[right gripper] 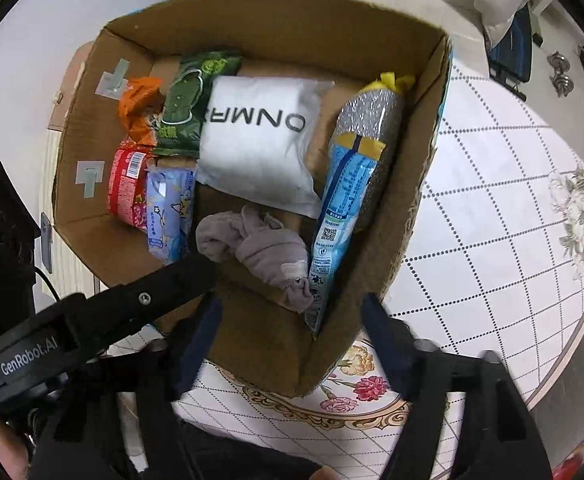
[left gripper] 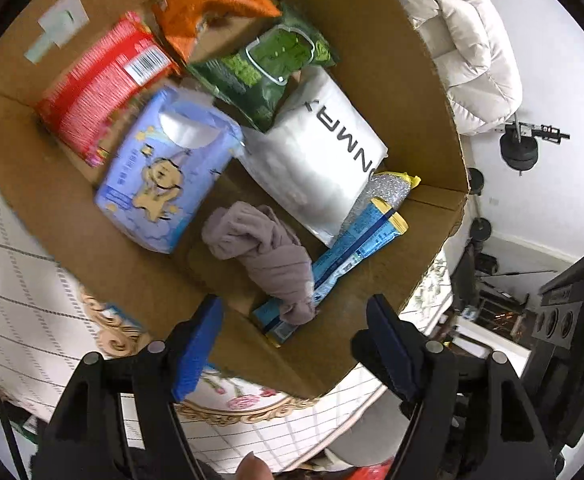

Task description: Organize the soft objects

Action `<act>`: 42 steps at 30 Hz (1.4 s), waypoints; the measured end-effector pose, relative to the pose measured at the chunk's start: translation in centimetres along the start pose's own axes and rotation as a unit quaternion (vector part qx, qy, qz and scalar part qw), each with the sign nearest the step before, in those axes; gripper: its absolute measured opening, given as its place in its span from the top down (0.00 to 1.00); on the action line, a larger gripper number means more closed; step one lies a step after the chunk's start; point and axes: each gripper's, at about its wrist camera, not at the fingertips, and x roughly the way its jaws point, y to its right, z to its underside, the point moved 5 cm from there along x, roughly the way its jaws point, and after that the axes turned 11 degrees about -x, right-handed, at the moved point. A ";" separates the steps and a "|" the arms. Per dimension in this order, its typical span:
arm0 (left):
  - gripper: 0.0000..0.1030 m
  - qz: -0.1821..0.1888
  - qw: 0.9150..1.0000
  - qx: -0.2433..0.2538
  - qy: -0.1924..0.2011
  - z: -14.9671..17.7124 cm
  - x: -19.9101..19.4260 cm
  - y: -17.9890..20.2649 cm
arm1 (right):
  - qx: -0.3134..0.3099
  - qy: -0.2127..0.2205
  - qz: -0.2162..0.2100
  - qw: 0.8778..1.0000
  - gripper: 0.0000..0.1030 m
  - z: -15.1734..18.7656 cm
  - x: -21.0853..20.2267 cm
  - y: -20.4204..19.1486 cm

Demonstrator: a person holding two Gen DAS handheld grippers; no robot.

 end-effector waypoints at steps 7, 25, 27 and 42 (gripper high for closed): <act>0.23 -0.122 0.977 0.140 0.107 0.6 -4.0 1.3 | 0.019 0.050 0.050 0.997 0.04 2.2 -2.7 0.0; 0.02 -0.244 0.880 0.331 0.238 -0.7 -8.3 1.1 | 0.125 0.149 0.118 0.974 0.00 7.1 -5.0 -1.9; 0.01 -0.246 0.871 0.344 0.250 -0.5 -8.5 1.4 | 0.133 0.153 0.117 0.972 0.00 7.3 -5.1 -2.0; 0.01 -0.209 0.862 0.378 0.266 2.6 -12.5 2.6 | 0.147 0.198 0.146 0.958 0.00 9.9 -9.3 -3.9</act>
